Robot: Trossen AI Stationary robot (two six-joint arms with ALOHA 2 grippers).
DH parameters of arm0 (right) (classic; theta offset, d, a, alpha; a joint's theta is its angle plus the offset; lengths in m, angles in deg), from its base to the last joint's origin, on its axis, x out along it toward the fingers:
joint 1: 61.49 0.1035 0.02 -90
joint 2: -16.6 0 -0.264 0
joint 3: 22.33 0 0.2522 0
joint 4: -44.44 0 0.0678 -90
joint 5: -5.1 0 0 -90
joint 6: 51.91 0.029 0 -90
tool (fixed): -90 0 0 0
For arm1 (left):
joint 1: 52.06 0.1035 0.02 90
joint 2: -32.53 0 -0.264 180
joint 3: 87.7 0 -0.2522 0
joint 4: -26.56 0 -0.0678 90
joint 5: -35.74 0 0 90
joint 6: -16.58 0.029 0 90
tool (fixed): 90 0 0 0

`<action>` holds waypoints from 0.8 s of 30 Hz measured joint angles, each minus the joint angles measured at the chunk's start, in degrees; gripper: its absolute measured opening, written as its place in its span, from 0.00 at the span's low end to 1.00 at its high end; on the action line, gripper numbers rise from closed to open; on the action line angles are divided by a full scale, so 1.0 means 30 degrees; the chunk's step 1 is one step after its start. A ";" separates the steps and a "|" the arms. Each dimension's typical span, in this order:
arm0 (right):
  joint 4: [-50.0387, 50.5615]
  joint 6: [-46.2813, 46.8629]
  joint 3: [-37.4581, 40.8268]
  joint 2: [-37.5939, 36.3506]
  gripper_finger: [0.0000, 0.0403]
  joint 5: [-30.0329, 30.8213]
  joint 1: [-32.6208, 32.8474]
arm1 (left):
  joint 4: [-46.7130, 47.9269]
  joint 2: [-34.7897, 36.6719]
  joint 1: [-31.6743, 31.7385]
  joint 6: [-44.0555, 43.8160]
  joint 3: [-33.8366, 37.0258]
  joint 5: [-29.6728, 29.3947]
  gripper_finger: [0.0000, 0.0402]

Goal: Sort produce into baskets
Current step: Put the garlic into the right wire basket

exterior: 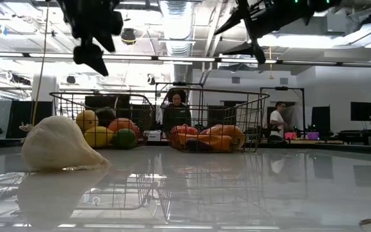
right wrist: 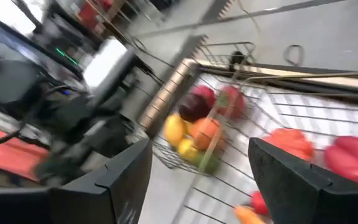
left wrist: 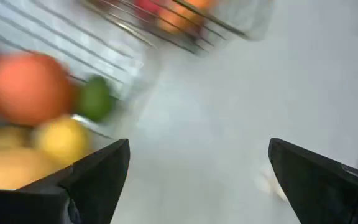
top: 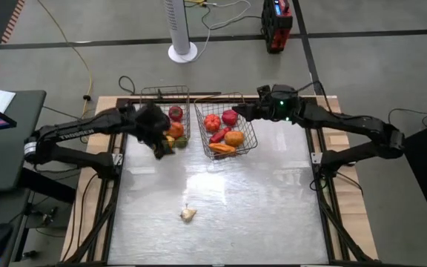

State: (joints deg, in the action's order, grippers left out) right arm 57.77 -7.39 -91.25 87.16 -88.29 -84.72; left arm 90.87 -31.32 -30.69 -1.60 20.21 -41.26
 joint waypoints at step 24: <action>0.3818 -0.7150 -0.2955 0.0619 0.71 -0.3949 0.0058 | -0.1229 -0.1164 -0.9645 -1.0693 -0.0022 0.0034 0.66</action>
State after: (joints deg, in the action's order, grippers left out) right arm 69.22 -28.84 -100.12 89.01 -100.13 -84.55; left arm 87.18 -34.82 -59.63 -33.67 20.15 -41.16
